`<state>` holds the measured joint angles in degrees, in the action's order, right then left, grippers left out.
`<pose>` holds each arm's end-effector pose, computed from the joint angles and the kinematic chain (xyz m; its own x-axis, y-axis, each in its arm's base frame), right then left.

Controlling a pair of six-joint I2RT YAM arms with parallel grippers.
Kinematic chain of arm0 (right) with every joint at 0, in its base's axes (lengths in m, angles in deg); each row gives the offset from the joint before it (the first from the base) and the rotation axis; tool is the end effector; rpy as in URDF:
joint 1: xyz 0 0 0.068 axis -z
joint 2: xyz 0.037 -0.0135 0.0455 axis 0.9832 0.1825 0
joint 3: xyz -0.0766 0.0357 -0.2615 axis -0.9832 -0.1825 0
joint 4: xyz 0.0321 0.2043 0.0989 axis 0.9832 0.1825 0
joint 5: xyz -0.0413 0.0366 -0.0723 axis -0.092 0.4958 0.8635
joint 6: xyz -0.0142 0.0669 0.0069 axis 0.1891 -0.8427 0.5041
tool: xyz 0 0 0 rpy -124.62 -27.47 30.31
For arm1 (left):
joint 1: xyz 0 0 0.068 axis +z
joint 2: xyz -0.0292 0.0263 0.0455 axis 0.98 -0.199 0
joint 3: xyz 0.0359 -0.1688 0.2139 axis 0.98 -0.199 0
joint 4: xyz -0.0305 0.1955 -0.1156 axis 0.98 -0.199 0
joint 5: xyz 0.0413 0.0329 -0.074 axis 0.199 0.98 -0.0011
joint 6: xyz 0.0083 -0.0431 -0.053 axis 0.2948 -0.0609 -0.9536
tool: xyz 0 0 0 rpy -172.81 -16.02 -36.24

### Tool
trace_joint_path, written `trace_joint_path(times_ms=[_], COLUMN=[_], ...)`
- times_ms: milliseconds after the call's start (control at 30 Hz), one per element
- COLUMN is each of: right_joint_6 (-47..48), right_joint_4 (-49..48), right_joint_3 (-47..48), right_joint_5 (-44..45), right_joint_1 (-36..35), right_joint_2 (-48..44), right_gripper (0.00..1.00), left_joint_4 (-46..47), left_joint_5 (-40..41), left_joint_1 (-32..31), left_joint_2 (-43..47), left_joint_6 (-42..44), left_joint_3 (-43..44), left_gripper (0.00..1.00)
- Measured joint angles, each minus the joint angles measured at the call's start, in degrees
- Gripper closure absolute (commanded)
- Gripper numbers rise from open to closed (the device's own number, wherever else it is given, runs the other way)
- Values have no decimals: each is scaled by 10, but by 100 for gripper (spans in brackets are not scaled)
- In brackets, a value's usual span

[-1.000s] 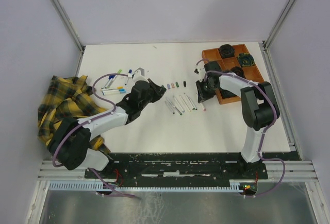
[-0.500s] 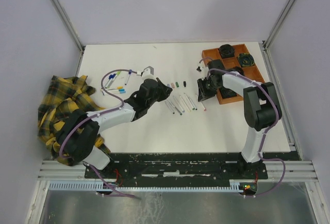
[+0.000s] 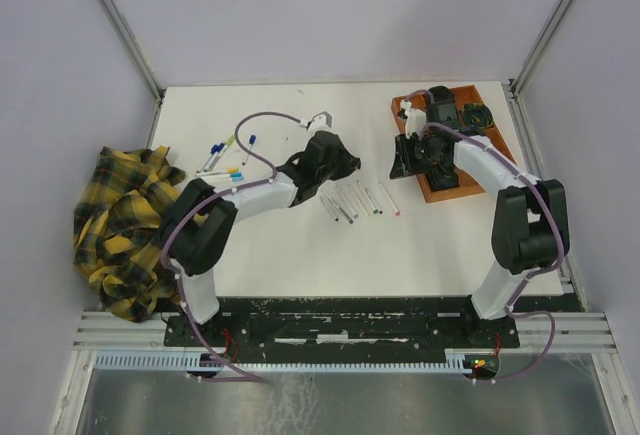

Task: Open the pen caps
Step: Place the pen cap at the center of the board.

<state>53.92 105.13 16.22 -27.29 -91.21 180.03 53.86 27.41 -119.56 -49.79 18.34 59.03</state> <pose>0.3366 0.0943 0.2283 -0.8544 -0.1335 -0.5022 -0.3622 0.8460 0.3913 0.3061 -0.2538 0.2298 -0.6235 -0.4263 -0.6553 0.1025 0.7864 -0.6091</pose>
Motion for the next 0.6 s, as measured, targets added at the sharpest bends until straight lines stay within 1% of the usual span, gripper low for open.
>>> trace_joint_path(times_ms=[133, 433, 500, 600], right_joint_6=[9, 15, 15, 15], right_joint_4=[2, 2, 2, 2], right_joint_3=[0, 0, 0, 0], right_joint_5=[-17, -35, -37, -41], right_joint_1=[12, 41, 46, 50], right_joint_2=[-21, -45, -45, -45], right_gripper=[66, 66, 66, 66], left_joint_4=[-59, -252, -300, -351], left_joint_5=[3, 48, 66, 86], left_joint_1=[-7, -26, -31, -35], left_joint_2=[-75, -269, -315, -359], left_joint_6=[9, 28, 28, 35], left_joint_3=[110, 398, 467, 528], left_gripper=[97, 97, 96, 93])
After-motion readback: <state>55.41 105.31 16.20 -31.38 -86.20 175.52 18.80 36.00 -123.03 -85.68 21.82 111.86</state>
